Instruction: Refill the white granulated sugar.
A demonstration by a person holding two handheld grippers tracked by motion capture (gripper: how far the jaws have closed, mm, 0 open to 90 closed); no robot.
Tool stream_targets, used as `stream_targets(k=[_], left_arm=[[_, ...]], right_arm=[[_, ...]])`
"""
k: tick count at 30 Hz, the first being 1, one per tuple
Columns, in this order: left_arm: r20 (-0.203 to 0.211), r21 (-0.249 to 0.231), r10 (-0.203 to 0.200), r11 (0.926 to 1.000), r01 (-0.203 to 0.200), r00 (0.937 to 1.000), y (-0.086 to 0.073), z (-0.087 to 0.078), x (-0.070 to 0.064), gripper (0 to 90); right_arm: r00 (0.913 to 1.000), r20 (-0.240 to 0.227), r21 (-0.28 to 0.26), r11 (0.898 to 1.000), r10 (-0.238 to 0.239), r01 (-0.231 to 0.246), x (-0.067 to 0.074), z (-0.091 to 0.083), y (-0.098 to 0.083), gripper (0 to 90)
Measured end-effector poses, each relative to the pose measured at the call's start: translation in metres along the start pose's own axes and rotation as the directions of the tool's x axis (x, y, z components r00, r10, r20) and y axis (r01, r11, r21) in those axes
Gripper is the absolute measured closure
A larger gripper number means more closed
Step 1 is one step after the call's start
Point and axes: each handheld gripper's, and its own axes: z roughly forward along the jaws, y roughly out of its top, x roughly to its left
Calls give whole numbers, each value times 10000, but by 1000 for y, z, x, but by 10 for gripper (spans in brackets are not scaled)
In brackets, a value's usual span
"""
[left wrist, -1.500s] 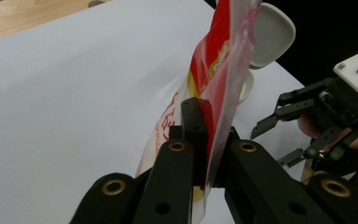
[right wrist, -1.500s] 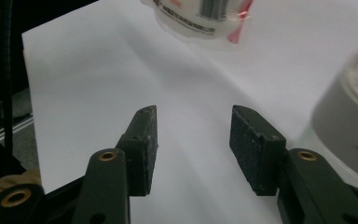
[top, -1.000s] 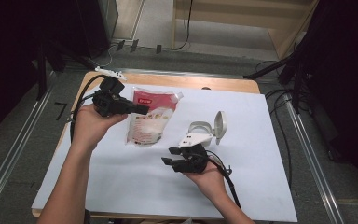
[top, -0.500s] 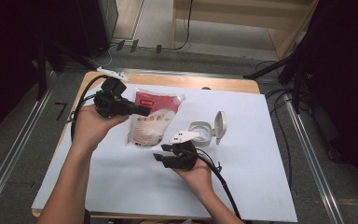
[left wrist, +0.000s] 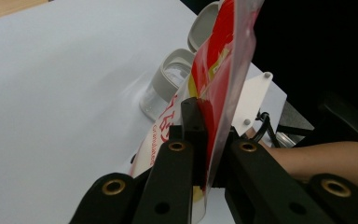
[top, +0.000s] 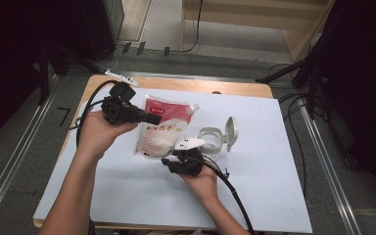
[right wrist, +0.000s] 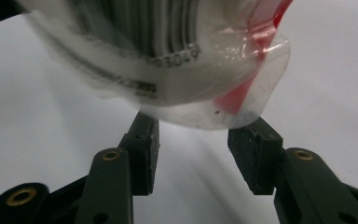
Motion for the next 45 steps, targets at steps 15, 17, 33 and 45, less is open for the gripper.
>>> stream_targets(k=[15,17,33,45], left_arm=[[146,18,-204,9998,204,9997,-1,10,6,900],[-109,60,-119,9999,120,9999,0,13,5,898],[491,633,820,9944,-851,9954,-1,35,-1,866],[856,1192,-405,9924,302,9955,1,35,-2,900]], right_arm=[[9978,-489,-8,9990,-448,448,11,-6,3,578],[9966,-507,127,9977,-654,661,16,-7,4,578],[9906,-1365,-173,9998,-118,95,53,-14,6,628],[9963,-847,-675,9977,-132,75,50,-19,10,602]])
